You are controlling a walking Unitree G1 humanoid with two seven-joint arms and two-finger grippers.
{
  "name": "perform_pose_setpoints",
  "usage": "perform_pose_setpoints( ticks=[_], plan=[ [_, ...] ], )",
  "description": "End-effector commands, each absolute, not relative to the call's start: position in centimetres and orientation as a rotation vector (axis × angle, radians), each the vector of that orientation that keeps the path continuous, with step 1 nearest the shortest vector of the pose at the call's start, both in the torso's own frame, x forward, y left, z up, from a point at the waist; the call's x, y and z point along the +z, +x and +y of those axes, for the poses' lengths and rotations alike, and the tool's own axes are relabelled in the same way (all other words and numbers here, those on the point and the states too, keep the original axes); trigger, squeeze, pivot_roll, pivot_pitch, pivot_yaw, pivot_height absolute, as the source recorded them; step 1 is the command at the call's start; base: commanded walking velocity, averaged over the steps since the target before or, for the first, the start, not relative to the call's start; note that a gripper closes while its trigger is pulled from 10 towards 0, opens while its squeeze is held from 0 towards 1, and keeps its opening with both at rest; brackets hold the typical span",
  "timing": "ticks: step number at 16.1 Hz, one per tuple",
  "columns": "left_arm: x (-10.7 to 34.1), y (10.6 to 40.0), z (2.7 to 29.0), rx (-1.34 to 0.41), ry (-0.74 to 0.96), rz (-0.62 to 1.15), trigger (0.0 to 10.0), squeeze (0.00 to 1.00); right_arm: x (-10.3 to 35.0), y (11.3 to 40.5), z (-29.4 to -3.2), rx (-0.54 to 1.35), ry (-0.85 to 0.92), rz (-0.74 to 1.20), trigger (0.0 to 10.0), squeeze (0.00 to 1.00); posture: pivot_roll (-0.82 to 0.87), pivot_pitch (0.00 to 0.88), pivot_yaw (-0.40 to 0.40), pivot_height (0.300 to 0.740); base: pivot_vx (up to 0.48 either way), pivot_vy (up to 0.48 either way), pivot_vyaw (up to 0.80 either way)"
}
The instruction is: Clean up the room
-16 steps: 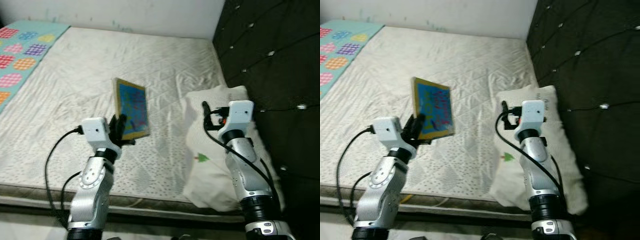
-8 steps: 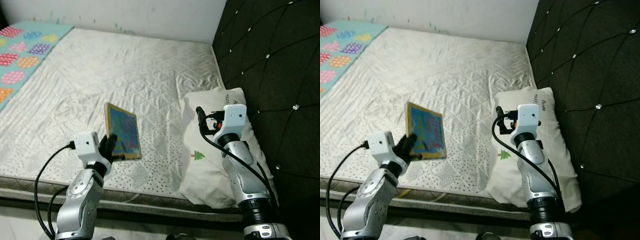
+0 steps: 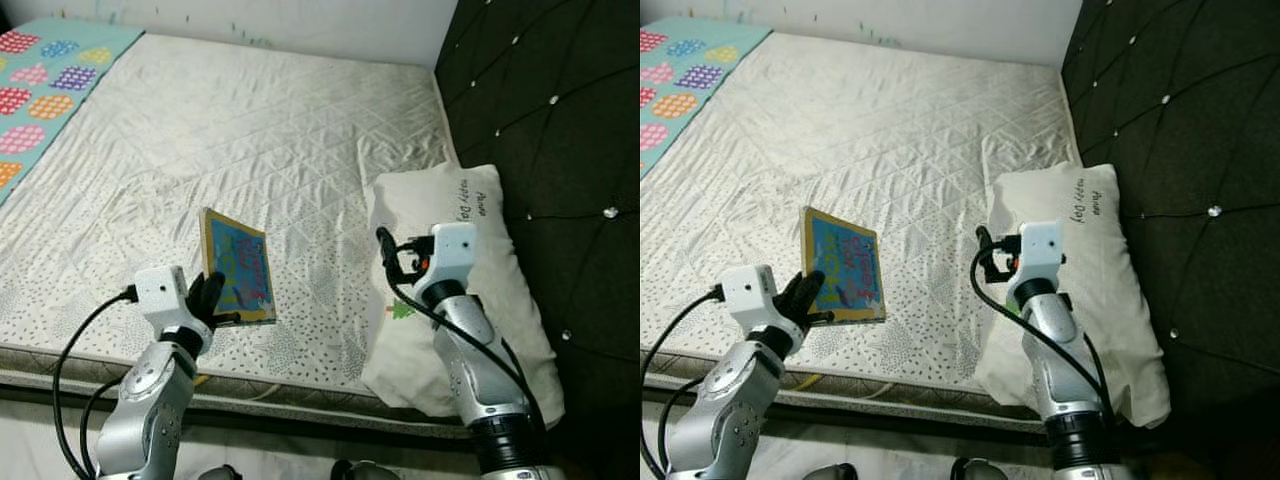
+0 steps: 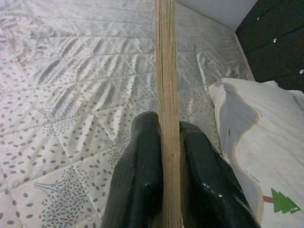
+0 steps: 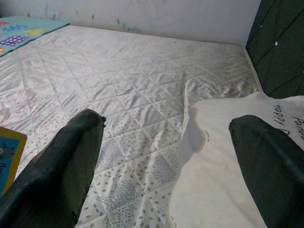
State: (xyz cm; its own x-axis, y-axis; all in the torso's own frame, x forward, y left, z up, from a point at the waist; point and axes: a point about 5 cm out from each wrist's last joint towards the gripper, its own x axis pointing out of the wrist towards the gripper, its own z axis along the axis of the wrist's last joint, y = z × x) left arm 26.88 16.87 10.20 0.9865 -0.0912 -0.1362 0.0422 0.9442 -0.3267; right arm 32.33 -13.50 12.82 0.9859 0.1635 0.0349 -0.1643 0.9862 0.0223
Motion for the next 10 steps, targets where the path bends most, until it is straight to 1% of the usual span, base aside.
perform_pose_setpoints(
  ticks=[1, 2, 6, 10],
  plan=[
    [10.99, 26.75, 16.73, -0.074, -0.334, 0.119, 10.0, 0.0, 12.85, 32.12, -14.11, 0.148, 0.026, -0.032, 10.0, 0.0, 0.05, 0.202, -0.056, 0.74, 0.0, 0.0, 0.0],
    [11.0, 26.7, 16.68, -0.073, -0.334, 0.12, 10.0, 0.0, 12.82, 32.06, -14.25, 0.145, 0.025, -0.03, 10.0, 0.0, 0.05, 0.206, -0.059, 0.74, 0.0, 0.0, 0.0],
    [11.18, 26.78, 16.96, -0.049, -0.357, 0.111, 10.0, 0.0, 12.82, 32.01, -14.01, 0.152, 0.023, -0.026, 10.0, 0.0, 0.04, 0.227, -0.066, 0.701, 0.0, 0.0, 0.0],
    [11.53, 26.76, 17.22, -0.007, -0.364, 0.08, 10.0, 0.0, 12.75, 31.92, -13.84, 0.162, 0.017, -0.021, 10.0, 0.0, 0.04, 0.231, -0.07, 0.657, 0.0, 0.0, 0.0]
  ],
)
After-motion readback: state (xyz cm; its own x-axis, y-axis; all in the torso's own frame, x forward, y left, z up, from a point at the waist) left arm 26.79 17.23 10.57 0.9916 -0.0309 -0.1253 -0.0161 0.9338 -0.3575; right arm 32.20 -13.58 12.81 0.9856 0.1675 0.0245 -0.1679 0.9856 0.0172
